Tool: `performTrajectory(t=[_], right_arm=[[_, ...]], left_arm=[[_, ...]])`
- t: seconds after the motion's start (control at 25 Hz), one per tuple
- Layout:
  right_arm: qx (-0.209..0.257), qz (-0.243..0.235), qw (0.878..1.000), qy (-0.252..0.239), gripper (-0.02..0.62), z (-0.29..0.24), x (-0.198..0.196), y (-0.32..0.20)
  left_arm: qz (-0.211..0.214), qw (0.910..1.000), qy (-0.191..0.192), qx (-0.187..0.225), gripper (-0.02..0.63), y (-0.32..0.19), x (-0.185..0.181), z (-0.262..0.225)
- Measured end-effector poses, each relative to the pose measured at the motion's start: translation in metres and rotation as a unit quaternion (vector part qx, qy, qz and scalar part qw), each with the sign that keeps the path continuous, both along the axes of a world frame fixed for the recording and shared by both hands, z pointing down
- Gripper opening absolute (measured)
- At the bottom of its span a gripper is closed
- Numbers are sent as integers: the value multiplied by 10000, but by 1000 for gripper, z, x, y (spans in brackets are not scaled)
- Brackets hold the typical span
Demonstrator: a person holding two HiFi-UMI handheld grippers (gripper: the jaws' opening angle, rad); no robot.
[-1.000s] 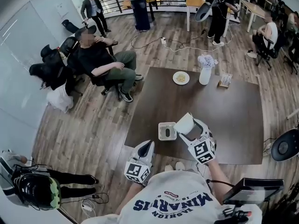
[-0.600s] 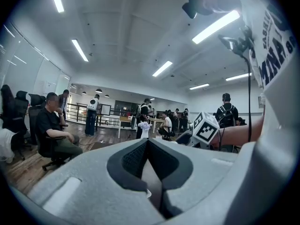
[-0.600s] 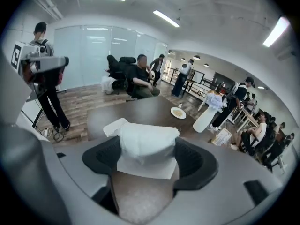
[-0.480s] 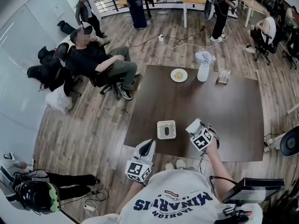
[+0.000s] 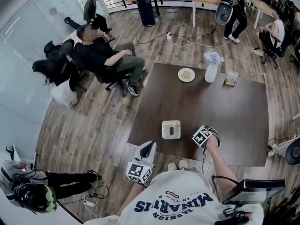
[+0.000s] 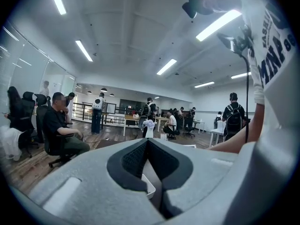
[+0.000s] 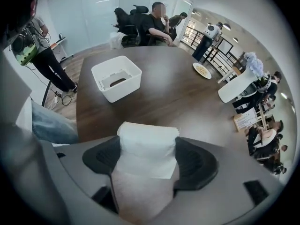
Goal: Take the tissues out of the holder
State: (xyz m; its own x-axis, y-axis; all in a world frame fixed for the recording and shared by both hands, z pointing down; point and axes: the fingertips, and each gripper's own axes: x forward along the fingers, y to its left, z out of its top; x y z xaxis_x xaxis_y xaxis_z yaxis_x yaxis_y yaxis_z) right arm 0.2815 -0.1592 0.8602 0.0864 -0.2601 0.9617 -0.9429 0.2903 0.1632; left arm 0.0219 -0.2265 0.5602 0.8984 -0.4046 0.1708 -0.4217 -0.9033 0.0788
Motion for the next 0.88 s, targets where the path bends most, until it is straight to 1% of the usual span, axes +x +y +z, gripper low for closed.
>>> performTrajectory(t=[0.12, 0.28, 0.52, 0.64, 0.76, 0.88], right_arm=[[-118, -70, 9999, -71, 364, 16, 2, 2], [-68, -51, 9998, -151, 365, 28, -2, -10], [311, 236, 9980, -507, 373, 44, -1, -32], [421, 271, 9969, -610, 385, 52, -1, -37], [467, 200, 9970, -589, 394, 52, 2, -38], [536, 94, 9977, -402, 394, 40, 4, -38]], left_arm=[[-110, 9999, -44, -14, 5, 3, -1, 4], [-187, 9998, -84, -60, 5, -2, -8, 10], [-218, 9997, -120, -87, 5, -6, -6, 16], [-200, 9997, -115, -90, 5, -6, -2, 20], [-183, 9997, -123, -86, 5, -6, 2, 22], [-174, 9997, -111, -88, 5, -6, 4, 18]])
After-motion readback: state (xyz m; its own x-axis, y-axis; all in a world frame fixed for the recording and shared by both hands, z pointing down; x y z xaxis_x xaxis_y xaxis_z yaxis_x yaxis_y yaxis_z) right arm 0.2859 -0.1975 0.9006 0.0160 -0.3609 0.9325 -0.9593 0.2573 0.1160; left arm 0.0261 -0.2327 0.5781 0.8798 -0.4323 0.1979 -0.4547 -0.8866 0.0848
